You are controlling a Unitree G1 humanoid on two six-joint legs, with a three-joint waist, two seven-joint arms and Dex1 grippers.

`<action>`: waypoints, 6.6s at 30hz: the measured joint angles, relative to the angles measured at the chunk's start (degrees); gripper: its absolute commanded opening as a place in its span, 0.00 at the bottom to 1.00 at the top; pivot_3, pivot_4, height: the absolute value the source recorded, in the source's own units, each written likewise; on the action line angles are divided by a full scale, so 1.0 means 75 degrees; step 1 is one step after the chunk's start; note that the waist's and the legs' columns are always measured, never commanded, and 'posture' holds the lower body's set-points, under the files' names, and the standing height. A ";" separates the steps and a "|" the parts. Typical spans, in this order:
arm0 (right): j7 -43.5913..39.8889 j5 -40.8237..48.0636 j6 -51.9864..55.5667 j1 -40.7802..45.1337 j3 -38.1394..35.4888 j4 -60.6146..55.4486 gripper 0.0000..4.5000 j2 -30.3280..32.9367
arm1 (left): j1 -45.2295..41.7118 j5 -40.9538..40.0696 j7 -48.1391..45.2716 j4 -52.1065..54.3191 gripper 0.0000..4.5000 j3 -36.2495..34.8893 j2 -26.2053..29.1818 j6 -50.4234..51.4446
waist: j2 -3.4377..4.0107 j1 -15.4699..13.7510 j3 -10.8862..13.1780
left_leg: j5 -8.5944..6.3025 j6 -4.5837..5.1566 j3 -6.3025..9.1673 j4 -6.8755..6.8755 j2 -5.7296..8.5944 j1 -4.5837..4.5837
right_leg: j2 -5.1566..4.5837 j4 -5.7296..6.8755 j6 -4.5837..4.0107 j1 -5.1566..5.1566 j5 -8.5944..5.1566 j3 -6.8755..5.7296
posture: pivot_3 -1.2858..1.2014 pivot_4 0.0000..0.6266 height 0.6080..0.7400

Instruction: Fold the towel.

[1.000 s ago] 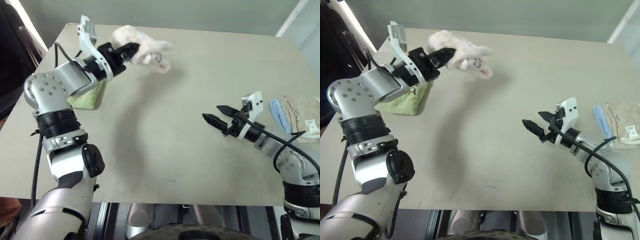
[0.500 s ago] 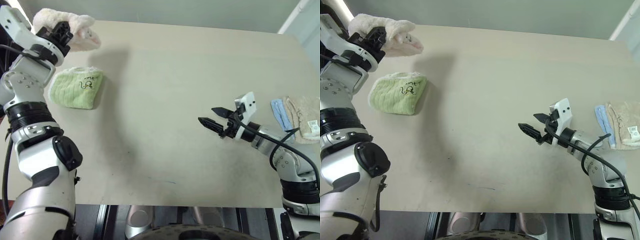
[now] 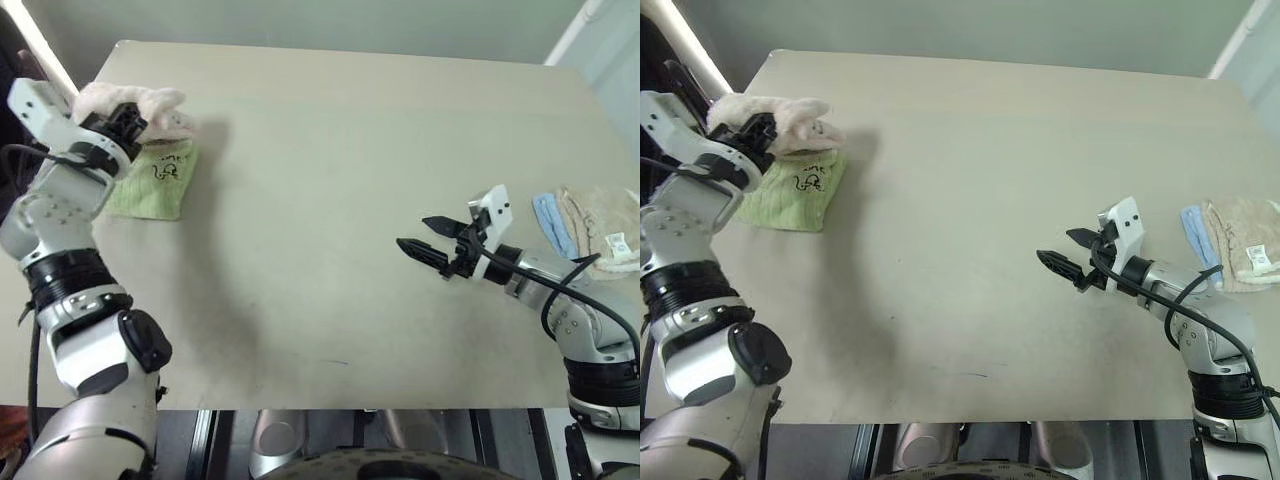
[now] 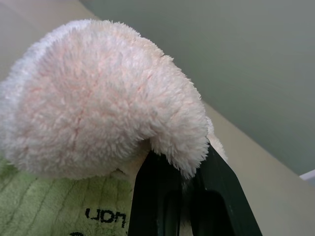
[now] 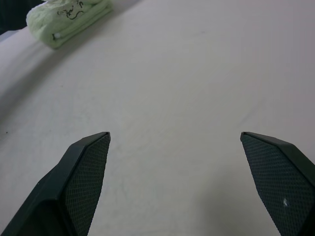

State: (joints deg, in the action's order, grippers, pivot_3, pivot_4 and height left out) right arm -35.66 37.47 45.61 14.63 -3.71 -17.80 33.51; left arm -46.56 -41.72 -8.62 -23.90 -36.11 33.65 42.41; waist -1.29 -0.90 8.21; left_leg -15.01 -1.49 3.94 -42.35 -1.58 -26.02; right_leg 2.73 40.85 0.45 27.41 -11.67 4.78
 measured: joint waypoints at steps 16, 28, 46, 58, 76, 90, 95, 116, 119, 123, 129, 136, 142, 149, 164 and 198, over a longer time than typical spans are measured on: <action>-0.0462 -0.0358 -0.0268 0.0362 0.0327 0.0600 1.00 -0.0095 | 0.1808 -0.1431 0.1496 0.2585 0.00 -0.1232 -0.0128 0.1418 | -0.0002 0.0030 0.0001 | 0.0044 0.0015 0.0001 0.0000 -0.0015 0.0032 | 0.0009 0.0003 -0.0064 -0.0014 0.0047 -0.0010 | 0.52 0.24 0.68; -0.0588 -0.0499 -0.0323 0.0514 0.0416 0.0735 1.00 -0.0123 | 0.1140 -0.1096 -0.0140 0.1259 0.00 -0.0614 0.0464 0.0591 | -0.0011 0.0010 0.0000 | 0.0069 -0.0007 0.0030 0.0007 -0.0015 -0.0006 | 0.0010 0.0007 -0.0143 0.0021 0.0107 -0.0025 | 0.52 0.24 0.68; -0.0495 -0.0551 -0.0305 0.0228 0.0340 0.0505 1.00 -0.0122 | 0.2106 -0.0209 -0.2201 -0.0592 0.00 -0.0313 0.0899 -0.0954 | -0.0012 0.0066 -0.0001 | 0.0067 -0.0009 0.0027 0.0016 -0.0017 -0.0008 | 0.0011 0.0007 -0.0130 0.0030 0.0093 -0.0023 | 0.52 0.24 0.68; -0.0558 -0.0765 -0.0338 0.0348 0.0389 0.0549 1.00 -0.0095 | 0.2522 -0.0602 -0.2452 -0.0584 0.00 -0.0584 0.0609 -0.0655 | -0.0013 0.0059 -0.0001 | 0.0071 -0.0008 0.0028 0.0016 -0.0018 -0.0004 | 0.0012 0.0008 -0.0132 0.0027 0.0094 -0.0023 | 0.52 0.24 0.68; -0.0499 -0.0864 -0.0364 0.0253 0.0420 0.0529 1.00 -0.0185 | -0.0144 -0.0266 -0.3003 -0.2238 0.00 -0.0116 0.0765 -0.1104 | -0.0014 0.0036 -0.0002 | 0.0074 -0.0007 0.0026 0.0017 -0.0018 -0.0009 | 0.0011 0.0006 -0.0130 0.0026 0.0095 -0.0022 | 0.52 0.24 0.68; -0.0434 -0.0973 -0.0368 0.0052 0.0373 0.0470 1.00 -0.0171 | -0.0588 0.0648 -0.4208 -0.3969 0.00 0.0364 0.1182 -0.2440 | -0.0013 0.0049 -0.0001 | 0.0073 -0.0007 0.0027 0.0020 -0.0018 -0.0010 | 0.0011 0.0007 -0.0073 0.0030 0.0061 -0.0021 | 0.52 0.24 0.68; -0.0437 -0.0995 -0.0369 0.0050 0.0363 0.0445 1.00 -0.0131 | -0.0173 0.0810 -0.4488 -0.4099 0.00 0.0359 0.1477 -0.2614 | -0.0013 0.0067 -0.0001 | 0.0073 -0.0007 0.0027 0.0022 -0.0018 -0.0012 | 0.0011 0.0007 -0.0073 0.0034 0.0060 -0.0021 | 0.52 0.24 0.68; -0.0619 -0.1287 -0.0651 0.0294 0.0636 0.0765 1.00 -0.0174 | -0.0586 0.1041 -0.4867 -0.3792 0.00 0.0427 0.2263 -0.2786 | -0.0014 0.0071 -0.0002 | 0.0071 -0.0005 0.0030 0.0025 -0.0018 -0.0023 | 0.0011 0.0008 -0.0144 0.0046 0.0096 -0.0020 | 0.52 0.24 0.68; -0.0620 -0.1302 -0.0686 0.0294 0.0652 0.0779 1.00 -0.0218 | -0.0999 0.1169 -0.4971 -0.4243 0.00 0.0489 0.2266 -0.3016 | -0.0014 0.0070 -0.0002 | 0.0071 -0.0004 0.0031 0.0026 -0.0018 -0.0030 | 0.0011 0.0008 -0.0145 0.0055 0.0094 -0.0021 | 0.52 0.24 0.68; -0.0620 -0.1365 -0.0694 0.0278 0.0655 0.0772 1.00 -0.0218 | -0.1033 0.1316 -0.5072 -0.4687 0.00 0.0612 0.2212 -0.3134 | -0.0014 0.0078 -0.0002 | 0.0071 -0.0004 0.0029 0.0026 -0.0019 -0.0041 | 0.0011 0.0008 -0.0145 0.0067 0.0095 -0.0020 | 0.52 0.24 0.68; -0.0613 -0.1383 -0.0691 0.0010 0.0649 0.0545 1.00 -0.0150 | -0.0188 0.1228 -0.4990 -0.4740 0.00 0.0416 0.1916 -0.3082 | -0.0014 0.0093 -0.0002 | 0.0072 -0.0006 0.0025 0.0027 -0.0020 -0.0043 | 0.0011 0.0008 -0.0143 0.0071 0.0095 -0.0019 | 0.52 0.24 0.68; -0.0606 -0.1503 -0.0683 -0.0332 0.0637 0.0375 1.00 0.0052 | 0.1246 0.0958 -0.4819 -0.3871 0.00 0.0248 0.1469 -0.2388 | -0.0021 0.0089 -0.0006 | 0.0086 -0.0005 0.0025 0.0021 -0.0020 -0.0043 | 0.0011 0.0010 -0.0127 0.0066 0.0099 -0.0022 | 0.52 0.24 0.68; -0.0606 -0.1512 -0.0670 -0.0188 0.0639 0.0357 1.00 0.0048 | 0.1712 0.0634 -0.4422 -0.2905 0.06 -0.0004 0.1229 -0.1757 | -0.0020 0.0089 -0.0006 | 0.0087 -0.0004 0.0024 0.0022 -0.0019 -0.0005 | 0.0012 0.0010 -0.0069 0.0029 0.0065 -0.0022 | 0.52 0.24 0.68; -0.0606 -0.1589 -0.0674 -0.0004 0.0661 0.0383 1.00 -0.0039 | 0.1754 0.0284 -0.3849 -0.2296 0.57 -0.0222 0.0843 -0.1377 | -0.0021 0.0088 -0.0006 | 0.0087 -0.0005 0.0024 0.0022 -0.0020 -0.0008 | 0.0012 0.0010 -0.0128 0.0031 0.0100 -0.0022 | 0.52 0.24 0.68; -0.0606 -0.1647 -0.0683 -0.0036 0.0665 0.0365 1.00 -0.0134 | 0.3293 -0.1071 -0.3525 -0.0087 0.98 -0.0569 0.0550 0.0811 | -0.0021 0.0092 -0.0006 | 0.0086 -0.0009 0.0021 0.0023 -0.0020 -0.0003 | 0.0012 0.0010 -0.0117 0.0030 0.0090 -0.0022 | 0.52 0.24 0.68; -0.0536 -0.0567 -0.0805 -0.1055 -0.0900 -0.0984 1.00 -0.0081 | 0.3638 0.1209 -0.8288 0.2538 0.98 0.4009 -0.0733 -0.4117 | -0.0017 0.0059 -0.0007 | 0.0076 -0.0007 0.0032 0.0018 -0.0021 -0.0008 | 0.0011 0.0008 -0.0062 0.0022 0.0057 -0.0019 | 0.52 0.24 0.68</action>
State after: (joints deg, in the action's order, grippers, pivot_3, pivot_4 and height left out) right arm -39.68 33.22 39.57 6.71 -10.46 -25.18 32.90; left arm -19.27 -32.65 -70.77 -4.87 -6.04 28.15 11.53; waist -1.41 -0.46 8.16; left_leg -14.44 -1.54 4.18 -42.21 -1.74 -26.08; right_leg 2.82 40.91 -0.02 27.57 -11.24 4.63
